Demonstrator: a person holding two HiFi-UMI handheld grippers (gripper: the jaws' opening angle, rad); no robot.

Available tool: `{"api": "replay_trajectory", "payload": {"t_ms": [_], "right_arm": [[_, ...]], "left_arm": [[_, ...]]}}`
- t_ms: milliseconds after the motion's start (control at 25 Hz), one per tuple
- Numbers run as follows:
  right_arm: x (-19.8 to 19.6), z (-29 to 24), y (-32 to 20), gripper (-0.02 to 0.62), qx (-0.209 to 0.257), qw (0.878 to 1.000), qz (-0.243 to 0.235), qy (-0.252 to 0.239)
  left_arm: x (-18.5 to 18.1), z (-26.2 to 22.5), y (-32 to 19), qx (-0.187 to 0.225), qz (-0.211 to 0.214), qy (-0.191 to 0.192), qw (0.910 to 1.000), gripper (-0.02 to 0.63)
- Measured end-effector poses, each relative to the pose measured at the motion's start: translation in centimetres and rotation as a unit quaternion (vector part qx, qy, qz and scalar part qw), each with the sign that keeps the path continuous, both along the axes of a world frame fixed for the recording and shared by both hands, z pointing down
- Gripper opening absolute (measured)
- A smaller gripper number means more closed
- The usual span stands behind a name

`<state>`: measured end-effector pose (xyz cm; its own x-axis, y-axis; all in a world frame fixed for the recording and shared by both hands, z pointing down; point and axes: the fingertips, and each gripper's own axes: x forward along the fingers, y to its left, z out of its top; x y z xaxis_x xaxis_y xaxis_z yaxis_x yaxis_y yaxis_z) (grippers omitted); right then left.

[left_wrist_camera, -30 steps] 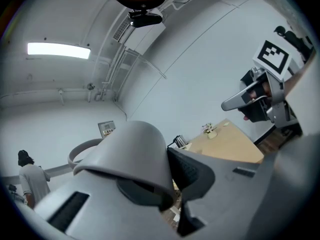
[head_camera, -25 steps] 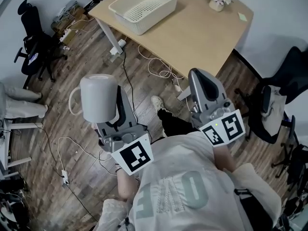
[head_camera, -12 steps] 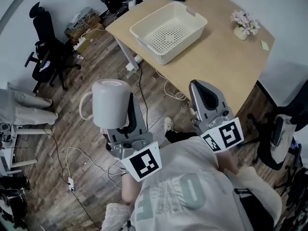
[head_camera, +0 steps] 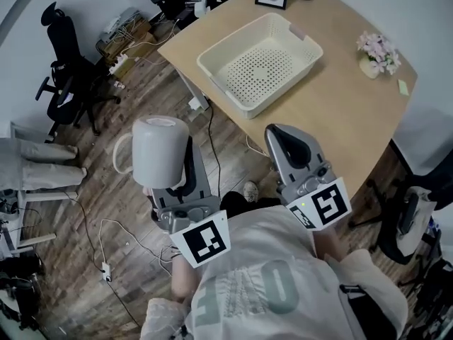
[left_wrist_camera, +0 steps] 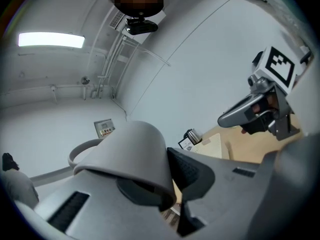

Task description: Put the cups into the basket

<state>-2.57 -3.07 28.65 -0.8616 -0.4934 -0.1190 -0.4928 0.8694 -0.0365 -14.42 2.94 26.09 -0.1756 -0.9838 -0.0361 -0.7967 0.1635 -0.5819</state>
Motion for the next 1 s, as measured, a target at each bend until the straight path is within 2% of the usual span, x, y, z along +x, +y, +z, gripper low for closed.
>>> {"api": "replay_trajectory", "payload": {"t_ms": [160,280,400,600,840,1000], "right_arm": [[-2.5,-2.5,-1.3,-0.002,0.009,0.999,-0.008,-0.033],[-3.0,-3.7,-2.0,-0.002,0.027,0.999,-0.004,-0.042],[-2.9,-3.8,-2.9,-0.002,0.040,0.998,0.013,-0.037],[-2.7,-4.1,-5.1,-0.002,0.031,0.997,0.053,-0.038],[-2.5,-4.2,-9.2,-0.002,0.038,0.992,0.119,-0.021],[-3.1,-4.2,-11.7,-0.002,0.042,0.984,0.170,-0.017]], "left_arm": [[-1.1,-0.3,-1.7,-0.017,0.005,0.000,0.9998,0.055],[-1.0,-1.0,-2.9,-0.010,0.018,-0.003,0.9998,0.054],[-0.6,-1.4,-4.7,-0.003,0.043,-0.009,0.9990,0.055],[-0.3,-1.3,-8.7,0.004,0.093,0.005,0.9956,0.054],[0.1,-1.9,-14.3,0.016,0.167,0.004,0.9859,0.054],[-0.4,-2.5,-18.0,0.026,0.220,-0.003,0.9751,0.054]]}}
